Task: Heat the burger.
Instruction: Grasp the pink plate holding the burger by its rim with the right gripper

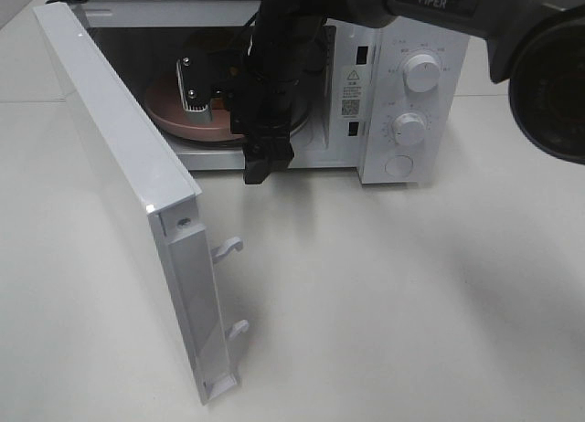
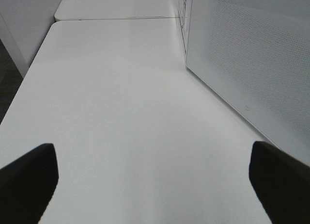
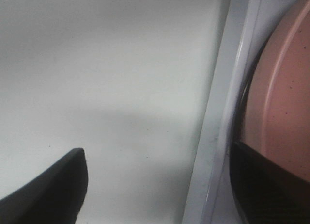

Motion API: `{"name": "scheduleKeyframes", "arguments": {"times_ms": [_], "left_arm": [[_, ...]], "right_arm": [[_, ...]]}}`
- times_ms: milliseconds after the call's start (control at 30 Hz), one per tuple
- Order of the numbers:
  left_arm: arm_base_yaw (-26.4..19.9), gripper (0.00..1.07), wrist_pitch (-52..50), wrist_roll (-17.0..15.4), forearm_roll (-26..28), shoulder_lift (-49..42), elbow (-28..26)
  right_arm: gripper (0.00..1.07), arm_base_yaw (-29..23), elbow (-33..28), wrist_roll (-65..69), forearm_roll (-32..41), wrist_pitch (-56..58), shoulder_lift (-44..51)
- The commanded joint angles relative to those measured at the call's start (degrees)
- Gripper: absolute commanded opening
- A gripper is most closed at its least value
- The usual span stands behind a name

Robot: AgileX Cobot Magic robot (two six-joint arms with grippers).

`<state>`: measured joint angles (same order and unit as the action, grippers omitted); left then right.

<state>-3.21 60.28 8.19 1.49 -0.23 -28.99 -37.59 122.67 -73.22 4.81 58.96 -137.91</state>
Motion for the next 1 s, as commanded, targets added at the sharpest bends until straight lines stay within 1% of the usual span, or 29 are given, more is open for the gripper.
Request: {"name": "scheduleKeyframes", "arguments": {"times_ms": [33, 400, 800, 1000], "left_arm": [[-0.1, 1.03, -0.4, -0.2, 0.3, -1.0, 0.1], [-0.1, 1.03, -0.4, -0.2, 0.2, -1.0, 0.1], [-0.1, 1.03, -0.4, -0.2, 0.2, -1.0, 0.1], [-0.1, 1.03, -0.4, -0.2, 0.2, -1.0, 0.1]], "right_arm": [[0.76, 0.0, 1.7, -0.3, 0.1, 1.0, -1.3], [0.76, 0.1, 8.2, 3.7, -1.2, -0.7, -6.1], [0.76, 0.1, 9.2, 4.2, -1.5, 0.6, -6.3], [0.76, 0.0, 11.6, 4.0, -1.9, 0.5, -6.3]]}}
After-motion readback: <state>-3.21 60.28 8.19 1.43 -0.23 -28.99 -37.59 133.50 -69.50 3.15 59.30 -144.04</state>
